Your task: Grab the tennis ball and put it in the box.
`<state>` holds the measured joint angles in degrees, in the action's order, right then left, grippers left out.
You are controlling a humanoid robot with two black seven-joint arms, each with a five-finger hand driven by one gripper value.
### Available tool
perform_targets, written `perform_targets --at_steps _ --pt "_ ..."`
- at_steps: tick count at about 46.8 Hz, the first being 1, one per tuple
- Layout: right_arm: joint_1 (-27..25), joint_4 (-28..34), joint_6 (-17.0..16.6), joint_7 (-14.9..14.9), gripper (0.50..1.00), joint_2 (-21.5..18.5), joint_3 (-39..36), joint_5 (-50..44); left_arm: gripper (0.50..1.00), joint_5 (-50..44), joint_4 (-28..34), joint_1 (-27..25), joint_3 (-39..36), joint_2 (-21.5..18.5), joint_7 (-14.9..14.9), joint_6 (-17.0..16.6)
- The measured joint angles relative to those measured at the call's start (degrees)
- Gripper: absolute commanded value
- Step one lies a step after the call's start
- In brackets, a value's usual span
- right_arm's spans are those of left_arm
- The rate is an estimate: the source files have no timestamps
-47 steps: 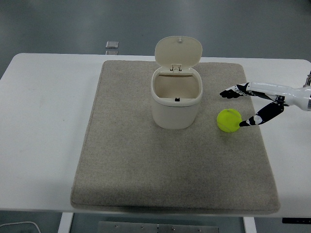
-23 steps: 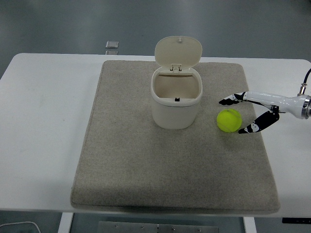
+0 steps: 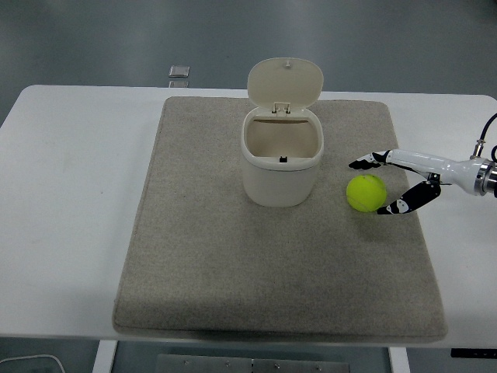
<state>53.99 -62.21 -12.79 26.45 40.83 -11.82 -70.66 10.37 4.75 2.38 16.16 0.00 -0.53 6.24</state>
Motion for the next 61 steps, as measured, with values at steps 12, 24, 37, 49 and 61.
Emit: perform_targets --at_steps 12,24,37,49,61 --pt "-0.36 2.63 0.23 0.0 0.909 -2.12 -0.02 -0.62 0.992 0.0 0.0 0.0 0.01 0.0 0.0 -0.01" --pt "-0.46 2.81 0.1 0.0 0.905 -2.16 0.02 -0.61 0.992 0.0 0.0 0.0 0.01 0.0 0.0 0.0" --pt "-0.38 2.51 -0.15 0.05 0.889 -2.51 -0.13 -0.45 0.992 0.0 0.0 0.0 0.0 0.0 0.0 -0.01" --pt "-0.38 2.27 -0.3 0.09 0.825 -2.51 -0.14 -0.46 0.992 0.0 0.0 0.0 -0.03 0.0 0.0 -0.01" --pt "-0.46 2.26 -0.39 0.09 0.766 -2.51 -0.01 -1.66 0.992 0.0 0.0 0.0 0.0 0.0 0.0 -0.01"
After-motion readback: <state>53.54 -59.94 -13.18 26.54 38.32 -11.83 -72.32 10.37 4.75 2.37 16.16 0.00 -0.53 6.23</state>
